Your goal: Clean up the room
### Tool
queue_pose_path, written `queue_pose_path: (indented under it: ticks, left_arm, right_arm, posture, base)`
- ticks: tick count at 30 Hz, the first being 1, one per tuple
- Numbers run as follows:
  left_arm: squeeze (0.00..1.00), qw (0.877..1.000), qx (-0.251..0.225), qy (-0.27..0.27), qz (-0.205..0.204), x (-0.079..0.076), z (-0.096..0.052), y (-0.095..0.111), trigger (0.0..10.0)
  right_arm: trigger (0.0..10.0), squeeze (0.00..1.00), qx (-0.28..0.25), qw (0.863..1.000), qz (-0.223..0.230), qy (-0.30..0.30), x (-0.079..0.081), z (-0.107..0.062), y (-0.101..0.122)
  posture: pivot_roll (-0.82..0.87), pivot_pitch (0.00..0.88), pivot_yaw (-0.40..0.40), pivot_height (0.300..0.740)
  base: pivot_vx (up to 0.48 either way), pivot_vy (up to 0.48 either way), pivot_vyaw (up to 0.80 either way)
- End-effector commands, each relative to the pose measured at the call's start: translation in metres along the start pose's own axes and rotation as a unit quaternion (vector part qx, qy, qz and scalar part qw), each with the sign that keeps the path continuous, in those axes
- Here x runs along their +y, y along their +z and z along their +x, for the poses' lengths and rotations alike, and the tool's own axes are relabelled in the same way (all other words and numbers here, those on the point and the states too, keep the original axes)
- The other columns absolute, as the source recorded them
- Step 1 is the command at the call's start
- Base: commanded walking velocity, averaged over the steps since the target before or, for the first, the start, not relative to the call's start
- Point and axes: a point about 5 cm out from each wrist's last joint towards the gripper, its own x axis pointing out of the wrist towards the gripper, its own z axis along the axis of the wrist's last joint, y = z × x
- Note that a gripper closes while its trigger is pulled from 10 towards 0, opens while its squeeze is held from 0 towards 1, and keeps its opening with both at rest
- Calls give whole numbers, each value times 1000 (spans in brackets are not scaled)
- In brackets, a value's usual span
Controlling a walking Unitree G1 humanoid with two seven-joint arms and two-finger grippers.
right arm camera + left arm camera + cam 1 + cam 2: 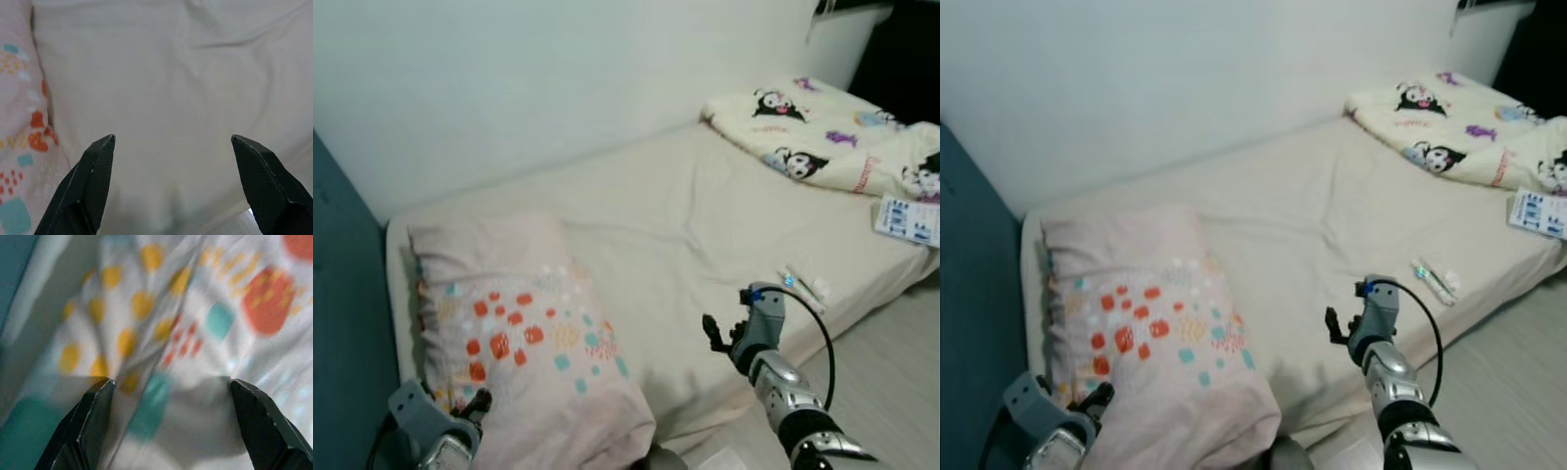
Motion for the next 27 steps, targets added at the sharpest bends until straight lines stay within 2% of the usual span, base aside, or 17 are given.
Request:
queue_pose_path:
  ticks: [1, 4, 9, 10, 13, 15, 22, 25, 27]
  left_arm:
    - [0, 1000, 3, 10, -6, 1, -1, -5, 10000]
    - [0, 1000, -1, 0, -11, -4, 0, -3, 10000]
    - [0, 994, 30, -83, -57, -27, 1, -15, 10000]
    - [0, 994, 30, -83, -57, -27, 1, -15, 10000]
    - [0, 986, 45, -143, -75, -42, -1, -23, 10000]
    - [0, 982, 49, -166, -77, -49, -2, -26, 10000]
    - [0, 983, 50, -172, -48, -54, -2, -28, 10000]
    - [0, 986, 33, -159, -25, -57, 0, -22, 10000]
    - [0, 991, 13, -130, -7, -57, 3, -14, 10000]
  right_arm:
    - [10000, 0, -19, 1000, 13, 0, -1, 0, 5]
    - [10000, 0, -19, 1000, 11, 1, -1, 0, 5]
    - [10000, 0, -24, 1000, 13, -1, -3, 0, 8]
    - [10000, 0, -24, 1000, 13, -1, -3, 0, 8]
    - [10000, 0, -28, 999, 16, -2, -4, -1, 9]
    - [10000, 0, -29, 999, 16, -3, -5, -1, 9]
    - [10000, 0, -29, 999, 15, -1, -4, -1, 9]
    - [10000, 0, -31, 999, 15, 3, -2, -1, 9]
    - [10000, 0, -32, 999, 15, 5, -1, -1, 10]
  posture:
    - [-190, 85, 50, 621]
    - [-192, 84, 49, 621]
    - [-199, 84, 52, 621]
    - [-199, 84, 52, 621]
    - [-200, 85, 54, 621]
    - [-199, 85, 53, 621]
    - [-198, 85, 51, 621]
    - [-196, 85, 55, 621]
    - [-195, 87, 56, 621]
  base:
    - [0, 0, 0]
    - [0, 0, 0]
    - [0, 0, 0]
    - [0, 0, 0]
    - [0, 0, 0]
    - [0, 0, 0]
    - [0, 0, 0]
    - [0, 0, 0]
    - [0, 0, 0]
